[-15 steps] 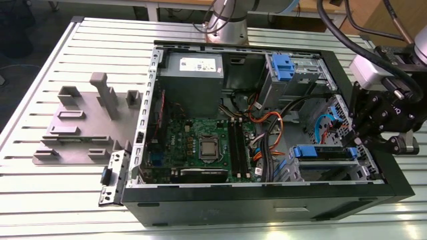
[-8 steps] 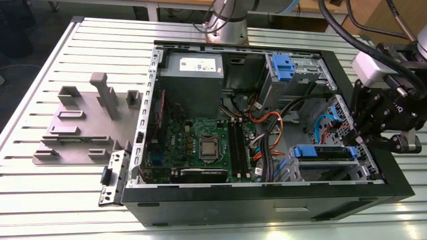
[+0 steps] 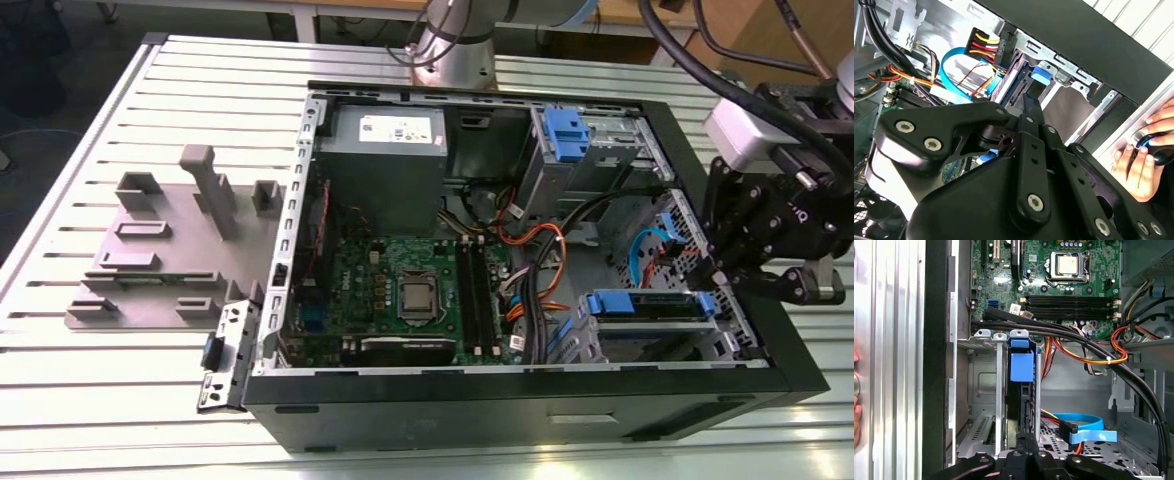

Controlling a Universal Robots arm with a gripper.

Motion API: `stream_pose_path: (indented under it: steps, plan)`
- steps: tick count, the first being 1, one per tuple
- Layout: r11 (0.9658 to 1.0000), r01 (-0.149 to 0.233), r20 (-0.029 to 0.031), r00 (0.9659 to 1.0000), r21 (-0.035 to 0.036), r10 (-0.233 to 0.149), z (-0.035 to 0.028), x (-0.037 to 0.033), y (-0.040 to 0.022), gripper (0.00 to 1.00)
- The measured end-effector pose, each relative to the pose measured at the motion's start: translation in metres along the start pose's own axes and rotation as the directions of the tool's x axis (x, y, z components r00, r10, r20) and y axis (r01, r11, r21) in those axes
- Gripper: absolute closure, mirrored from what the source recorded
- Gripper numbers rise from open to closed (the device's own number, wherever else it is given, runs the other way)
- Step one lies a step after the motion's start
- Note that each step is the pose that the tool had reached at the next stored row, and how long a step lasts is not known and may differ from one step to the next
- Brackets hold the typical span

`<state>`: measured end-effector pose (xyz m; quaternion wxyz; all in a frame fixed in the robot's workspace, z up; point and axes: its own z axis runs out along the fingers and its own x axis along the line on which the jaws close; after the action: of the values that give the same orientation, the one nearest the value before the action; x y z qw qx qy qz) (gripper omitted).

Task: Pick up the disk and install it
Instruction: 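Insert the first disk wire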

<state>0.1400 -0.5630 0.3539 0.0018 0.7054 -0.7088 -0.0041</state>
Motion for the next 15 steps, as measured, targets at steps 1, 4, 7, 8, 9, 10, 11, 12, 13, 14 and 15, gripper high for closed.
stream_pose_path:
  steps: [1,4,7,8,9,10,11,12,13,14,15]
  plan:
    - [1.0000,0.000,0.0000,1.0000,0.0000,0.000,0.0000,-0.0005,-0.0001,0.89]
    - [1.0000,0.000,0.0001,1.0000,0.0000,0.000,0.0001,-0.0023,-0.0006,0.89]
    - [1.0000,0.000,0.0002,1.0000,0.0000,0.000,0.0001,-0.0048,-0.0012,0.89]
    - [1.0000,0.000,0.0001,1.0000,0.0000,0.000,0.0001,-0.0056,-0.0012,0.89]
    - [1.0000,0.000,0.0002,1.0000,0.0000,0.000,0.0001,-0.0063,-0.0012,0.89]
    - [1.0000,0.000,0.0001,1.0000,0.0000,0.000,0.0001,-0.0068,-0.0012,0.89]
    - [1.0000,0.000,0.0001,1.0000,0.0000,0.000,0.0001,-0.0074,-0.0014,0.89]
    - [1.0000,0.000,0.0001,1.0000,0.0000,0.000,0.0001,-0.0080,-0.0016,0.89]
    - [1.0000,0.000,0.0001,1.0000,0.0000,0.000,0.0001,-0.0084,-0.0016,0.89]
    - [1.0000,0.000,0.0001,1.0000,0.0000,0.000,0.0001,-0.0085,-0.0017,0.89]
    - [1.0000,0.000,0.0001,1.0000,0.0000,0.000,0.0001,-0.0085,-0.0017,0.89]
